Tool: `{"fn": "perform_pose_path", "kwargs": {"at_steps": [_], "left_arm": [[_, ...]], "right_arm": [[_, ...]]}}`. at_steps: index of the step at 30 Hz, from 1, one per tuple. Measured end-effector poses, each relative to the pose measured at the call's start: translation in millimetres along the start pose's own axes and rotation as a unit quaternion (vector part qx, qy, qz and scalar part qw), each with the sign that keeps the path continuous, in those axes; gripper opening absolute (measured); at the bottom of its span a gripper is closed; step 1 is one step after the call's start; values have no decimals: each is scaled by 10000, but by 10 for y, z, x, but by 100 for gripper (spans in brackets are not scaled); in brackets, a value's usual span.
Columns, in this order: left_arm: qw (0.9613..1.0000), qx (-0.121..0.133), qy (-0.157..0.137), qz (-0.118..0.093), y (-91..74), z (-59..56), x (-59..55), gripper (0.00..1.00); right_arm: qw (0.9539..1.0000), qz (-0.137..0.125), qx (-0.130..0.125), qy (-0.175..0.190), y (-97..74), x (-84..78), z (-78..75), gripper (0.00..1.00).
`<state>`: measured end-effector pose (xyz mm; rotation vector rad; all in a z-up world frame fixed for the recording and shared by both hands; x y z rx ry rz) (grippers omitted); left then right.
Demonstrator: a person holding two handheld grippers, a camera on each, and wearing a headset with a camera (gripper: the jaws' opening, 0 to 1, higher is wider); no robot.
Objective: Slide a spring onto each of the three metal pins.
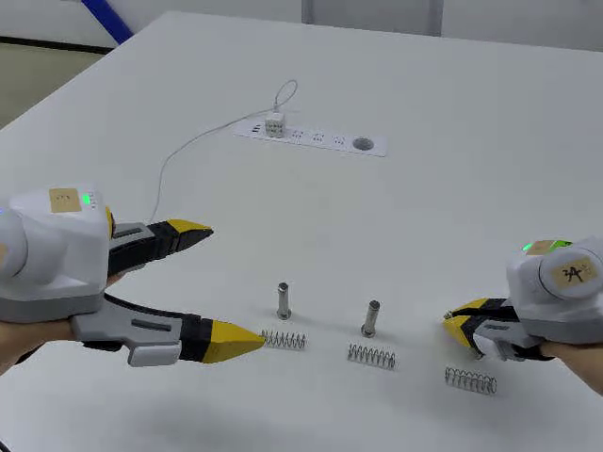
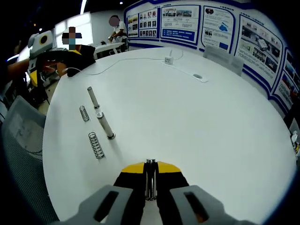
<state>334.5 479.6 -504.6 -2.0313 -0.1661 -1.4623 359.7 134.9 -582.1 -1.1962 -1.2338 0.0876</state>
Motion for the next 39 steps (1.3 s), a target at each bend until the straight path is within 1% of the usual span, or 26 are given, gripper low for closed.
{"fn": "perform_pose_path", "kwargs": {"at_steps": [11,13,18,23,34,36,37,39], "left_arm": [[10000,20,20,8,-26,-42,5,88],[10000,18,25,9,-29,-56,13,89],[10000,23,8,-69,-33,-75,48,89],[10000,23,42,-47,-37,-92,60,89],[10000,35,75,-36,-48,-134,63,89],[9999,43,86,-32,-51,-144,63,89],[10000,44,83,-31,-53,-150,63,88],[9999,49,82,-35,-60,-156,65,88]], "right_arm": [[9997,-234,-107,23,-129,-31,-3,7],[9996,-271,-115,36,-150,-40,-4,7],[9991,-385,-160,84,-209,-55,-3,7],[9985,-507,-175,132,-249,-91,-5,7],[9961,-799,-240,297,-319,-185,37,8],[9958,-846,-261,233,-330,-192,49,8],[9953,-914,-260,187,-336,-201,57,8],[9940,-1037,-256,253,-344,-221,67,8]]}}
Point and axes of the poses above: the centre of the closed fingertips' face, and the gripper's own axes: y roughly forward along the fingers, z roughly to its left, x roughly out of its top, the point moved 10 cm from there along -y, roughly backward along the fingers, and after that the axes turned 10 degrees about -y, right-handed, at the moved point
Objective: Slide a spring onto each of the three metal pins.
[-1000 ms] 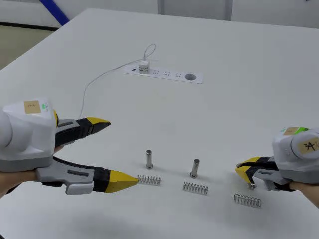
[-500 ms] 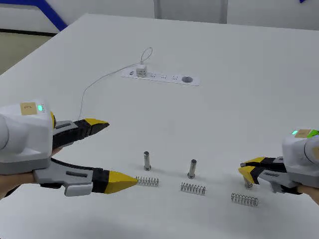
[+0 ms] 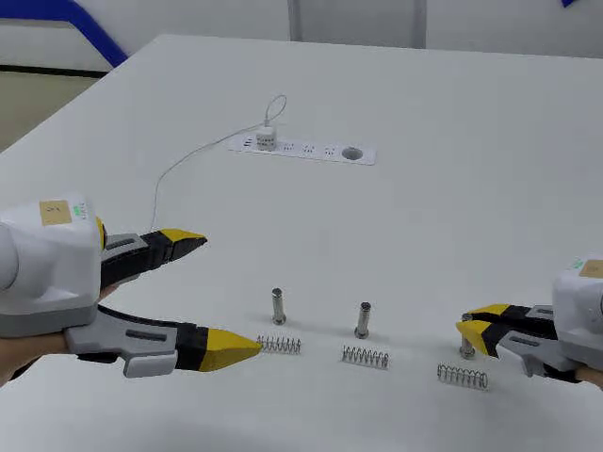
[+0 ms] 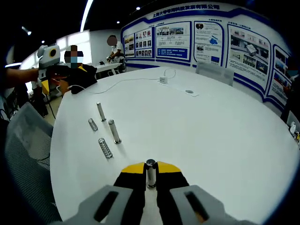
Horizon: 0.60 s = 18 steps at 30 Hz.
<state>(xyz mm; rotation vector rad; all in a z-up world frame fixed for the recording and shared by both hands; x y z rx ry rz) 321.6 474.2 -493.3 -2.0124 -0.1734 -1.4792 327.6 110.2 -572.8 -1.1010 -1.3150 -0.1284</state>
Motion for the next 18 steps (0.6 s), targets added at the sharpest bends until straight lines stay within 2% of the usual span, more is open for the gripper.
{"fn": "perform_pose_path", "kwargs": {"at_steps": [4,6,8,13,15,18], "left_arm": [[10000,14,7,19,-12,-10,-1,88],[10000,29,16,21,-18,-14,3,89],[10000,50,13,-4,-25,-16,11,88],[10000,85,20,-3,-28,-15,17,88],[10000,84,22,-9,-30,-21,22,88],[10000,94,14,-4,-34,-25,20,88]], "right_arm": [[9998,-159,-89,68,-9,-29,12,8],[9994,-307,-121,121,-13,-43,5,8],[9981,-503,-122,328,-7,-40,7,8],[9985,-471,-156,238,48,-64,-1,8],[9972,-618,-179,368,66,-57,-9,8],[9966,-668,-150,460,82,-59,6,8]]}}
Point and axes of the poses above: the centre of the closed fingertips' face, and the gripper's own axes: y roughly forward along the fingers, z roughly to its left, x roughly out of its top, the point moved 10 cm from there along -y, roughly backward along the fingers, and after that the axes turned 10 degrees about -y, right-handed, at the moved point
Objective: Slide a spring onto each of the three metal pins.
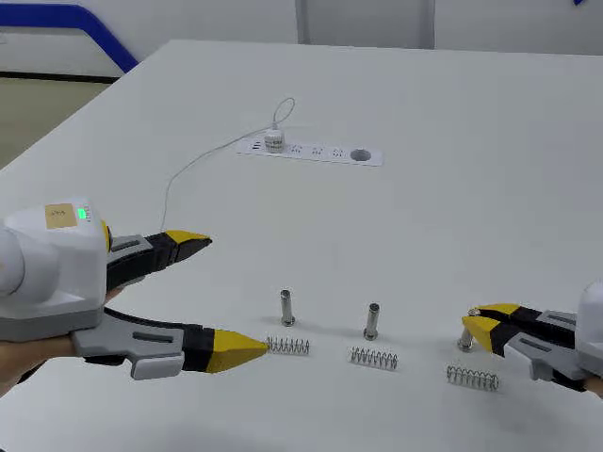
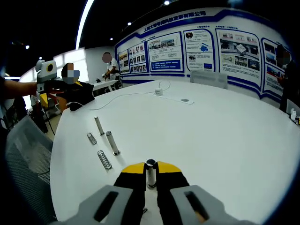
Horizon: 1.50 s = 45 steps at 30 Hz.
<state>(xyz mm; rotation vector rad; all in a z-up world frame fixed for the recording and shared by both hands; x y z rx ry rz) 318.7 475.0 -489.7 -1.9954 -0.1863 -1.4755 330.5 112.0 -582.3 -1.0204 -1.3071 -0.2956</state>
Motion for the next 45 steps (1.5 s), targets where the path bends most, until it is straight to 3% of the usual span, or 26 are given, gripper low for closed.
{"fn": "perform_pose_path", "kwargs": {"at_steps": [10,26,29,37,45], "left_arm": [[10000,-31,-7,22,10,-14,-10,88],[10000,-69,18,46,13,-50,-25,88],[10000,-61,7,43,15,-49,-33,88],[9999,-112,-83,26,44,-52,-72,88],[9998,-164,-96,55,100,-50,-68,88]], "right_arm": [[9992,15,34,-401,-34,2,40,9],[9994,62,20,-344,-126,30,-22,16],[9967,259,292,-706,-186,-1,-4,17],[9878,593,1045,-988,-278,-133,67,20],[9771,896,1404,-1325,-209,-224,85,21]]}}
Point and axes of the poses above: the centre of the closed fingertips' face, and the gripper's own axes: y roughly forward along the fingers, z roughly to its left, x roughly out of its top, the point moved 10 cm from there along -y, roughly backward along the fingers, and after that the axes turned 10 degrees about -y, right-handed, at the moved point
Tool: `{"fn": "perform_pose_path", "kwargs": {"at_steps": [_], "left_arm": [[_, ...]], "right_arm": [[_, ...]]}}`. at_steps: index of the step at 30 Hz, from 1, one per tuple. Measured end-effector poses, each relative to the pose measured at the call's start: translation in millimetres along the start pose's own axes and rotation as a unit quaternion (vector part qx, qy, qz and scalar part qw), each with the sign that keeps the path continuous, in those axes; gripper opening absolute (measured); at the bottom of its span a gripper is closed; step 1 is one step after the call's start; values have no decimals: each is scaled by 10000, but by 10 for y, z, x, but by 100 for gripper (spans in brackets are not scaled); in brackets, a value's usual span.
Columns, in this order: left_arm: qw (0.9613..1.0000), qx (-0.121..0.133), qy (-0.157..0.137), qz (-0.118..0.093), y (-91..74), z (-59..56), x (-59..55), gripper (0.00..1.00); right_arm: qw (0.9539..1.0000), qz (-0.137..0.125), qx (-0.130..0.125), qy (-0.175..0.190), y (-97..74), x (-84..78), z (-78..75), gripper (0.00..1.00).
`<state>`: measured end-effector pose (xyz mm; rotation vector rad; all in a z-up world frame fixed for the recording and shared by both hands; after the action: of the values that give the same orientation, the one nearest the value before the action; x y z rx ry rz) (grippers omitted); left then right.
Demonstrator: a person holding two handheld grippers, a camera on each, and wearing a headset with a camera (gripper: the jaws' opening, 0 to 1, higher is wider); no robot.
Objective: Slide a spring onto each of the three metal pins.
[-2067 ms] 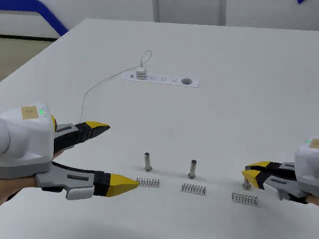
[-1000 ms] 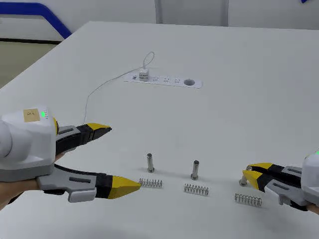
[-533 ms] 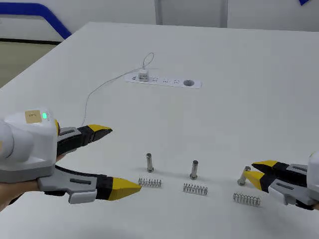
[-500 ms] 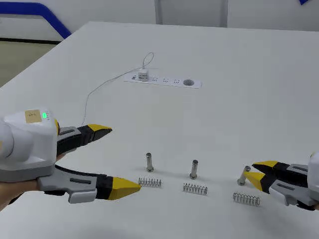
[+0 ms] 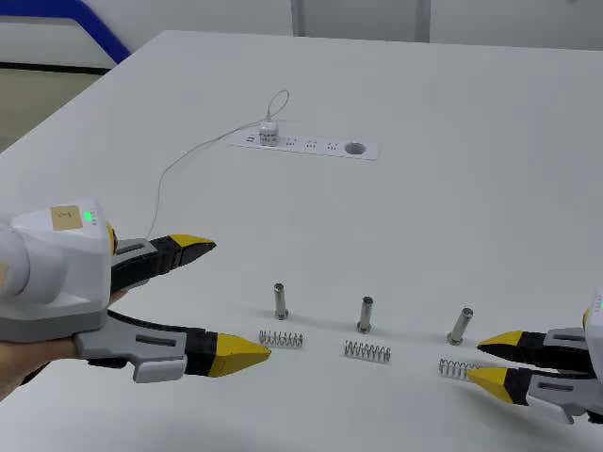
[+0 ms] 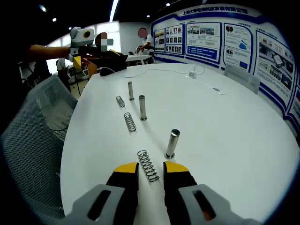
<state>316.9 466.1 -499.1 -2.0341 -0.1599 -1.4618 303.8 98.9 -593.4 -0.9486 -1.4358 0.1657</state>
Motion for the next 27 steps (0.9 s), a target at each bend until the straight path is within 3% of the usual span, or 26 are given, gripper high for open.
{"fn": "perform_pose_path", "kwargs": {"at_steps": [3,16,27], "left_arm": [[10000,-12,-30,-12,1,10,0,88],[9999,24,-50,101,-19,51,-18,88],[9999,-39,-54,99,22,30,1,87]], "right_arm": [[9998,136,102,-101,26,-30,9,21],[9989,276,372,-15,92,-119,-45,21],[9980,237,540,-219,57,-116,-32,14]]}}
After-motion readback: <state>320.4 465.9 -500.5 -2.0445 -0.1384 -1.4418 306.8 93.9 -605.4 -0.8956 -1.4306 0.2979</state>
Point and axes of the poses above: the centre of the closed fingertips' face, and the gripper's own axes: y roughly forward along the fingers, z roughly to its left, x roughly out of its top, the point moved 10 cm from there along -y, roughly backward along the fingers, and after that the axes turned 10 degrees about -y, right-handed, at the moved point
